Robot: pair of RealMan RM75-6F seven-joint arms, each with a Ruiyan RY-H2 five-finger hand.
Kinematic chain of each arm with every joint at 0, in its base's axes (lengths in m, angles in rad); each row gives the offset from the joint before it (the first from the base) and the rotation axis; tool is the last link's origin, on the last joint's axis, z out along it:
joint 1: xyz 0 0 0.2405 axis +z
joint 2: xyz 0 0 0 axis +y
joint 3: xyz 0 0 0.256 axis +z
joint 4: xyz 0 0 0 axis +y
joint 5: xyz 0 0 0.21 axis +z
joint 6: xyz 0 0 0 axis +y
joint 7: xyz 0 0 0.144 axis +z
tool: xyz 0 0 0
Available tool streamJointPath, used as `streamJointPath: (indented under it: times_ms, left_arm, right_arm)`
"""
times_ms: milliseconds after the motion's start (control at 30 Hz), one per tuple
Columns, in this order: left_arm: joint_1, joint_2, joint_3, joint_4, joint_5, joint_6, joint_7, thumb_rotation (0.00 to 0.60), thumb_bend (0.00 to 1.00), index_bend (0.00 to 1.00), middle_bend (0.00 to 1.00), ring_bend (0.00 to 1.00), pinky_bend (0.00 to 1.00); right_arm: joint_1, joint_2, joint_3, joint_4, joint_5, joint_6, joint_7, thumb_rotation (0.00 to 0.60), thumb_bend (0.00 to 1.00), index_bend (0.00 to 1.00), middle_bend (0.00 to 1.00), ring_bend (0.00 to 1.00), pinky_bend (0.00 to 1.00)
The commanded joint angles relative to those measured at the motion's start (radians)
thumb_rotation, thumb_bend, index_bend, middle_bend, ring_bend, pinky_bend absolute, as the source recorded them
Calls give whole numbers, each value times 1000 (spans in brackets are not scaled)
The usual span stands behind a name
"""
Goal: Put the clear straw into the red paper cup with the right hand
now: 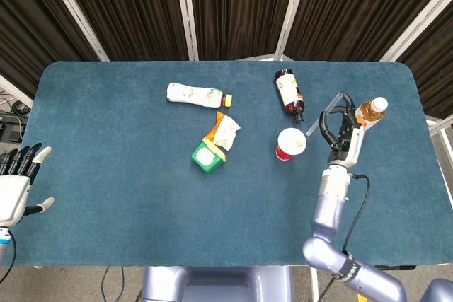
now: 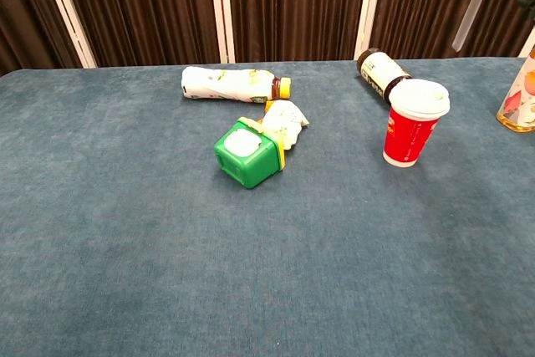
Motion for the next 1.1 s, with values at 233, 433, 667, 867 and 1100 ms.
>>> streamJointPath:
  times_ms: [233, 433, 667, 867, 1100]
  left_arm:
    - [-1, 1, 0, -2, -1, -2, 1, 600, 50, 0, 0, 0, 0]
    - [-1, 1, 0, -1, 0, -2, -1, 600, 49, 0, 0, 0, 0]
    - [-2, 1, -1, -1, -3, -4, 1, 600, 49, 0, 0, 0, 0]
    - [0, 1, -2, -3, -6, -2, 4, 600, 48, 0, 0, 0, 0]
    - [7, -1, 0, -5, -8, 6, 6, 600, 48, 0, 0, 0, 0]
  right_arm:
    - [36, -82, -44, 111, -37, 21, 25, 600, 370, 614, 150, 0, 0]
    - [43, -106, -38, 151, -35, 13, 45, 600, 370, 617, 150, 0, 0]
    - [51, -116, -25, 179, -30, 0, 49, 600, 369, 617, 152, 0, 0]
    - [54, -123, -22, 207, -21, -21, 57, 600, 370, 618, 152, 0, 0]
    - [53, -130, -28, 226, -20, -35, 63, 600, 369, 618, 153, 0, 0]
